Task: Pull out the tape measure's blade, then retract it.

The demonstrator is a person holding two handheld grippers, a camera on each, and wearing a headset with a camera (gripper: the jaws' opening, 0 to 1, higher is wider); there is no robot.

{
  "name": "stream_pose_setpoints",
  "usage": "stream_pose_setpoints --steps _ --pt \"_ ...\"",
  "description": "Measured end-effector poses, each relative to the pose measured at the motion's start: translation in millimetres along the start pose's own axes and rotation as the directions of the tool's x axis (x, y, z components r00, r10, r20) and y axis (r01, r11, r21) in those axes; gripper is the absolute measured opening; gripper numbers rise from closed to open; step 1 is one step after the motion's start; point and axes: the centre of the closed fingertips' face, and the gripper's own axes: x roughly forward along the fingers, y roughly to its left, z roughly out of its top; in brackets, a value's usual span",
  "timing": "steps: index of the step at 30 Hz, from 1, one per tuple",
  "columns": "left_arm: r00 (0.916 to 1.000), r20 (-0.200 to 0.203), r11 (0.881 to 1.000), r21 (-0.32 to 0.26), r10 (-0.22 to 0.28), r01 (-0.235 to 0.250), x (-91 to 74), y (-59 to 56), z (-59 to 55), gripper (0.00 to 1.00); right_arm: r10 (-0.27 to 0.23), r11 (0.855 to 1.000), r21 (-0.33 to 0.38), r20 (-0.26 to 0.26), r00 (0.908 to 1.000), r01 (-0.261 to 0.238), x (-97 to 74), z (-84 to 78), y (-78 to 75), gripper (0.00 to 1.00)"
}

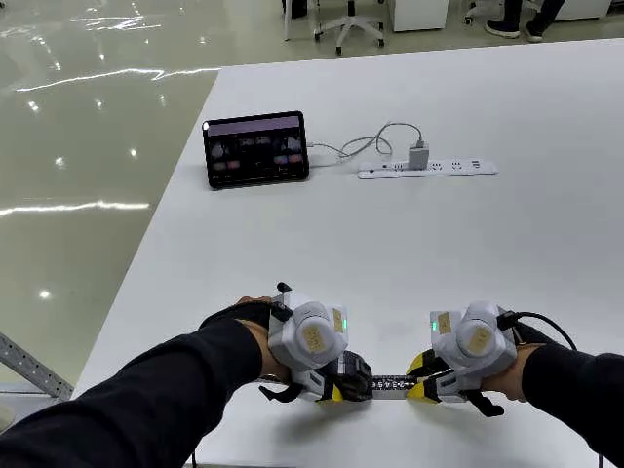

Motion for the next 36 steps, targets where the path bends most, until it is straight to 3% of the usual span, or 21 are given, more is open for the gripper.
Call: stream_pose_setpoints --steps 36 --pt "1.0 0.007 1.0 0.006 -0.006 0.006 1.0 0.3 0.4 0.33 -0.019 0.999 0.034 -0.01 0.9998 0.019 -4.8 -6.3 -1.0 0.09"
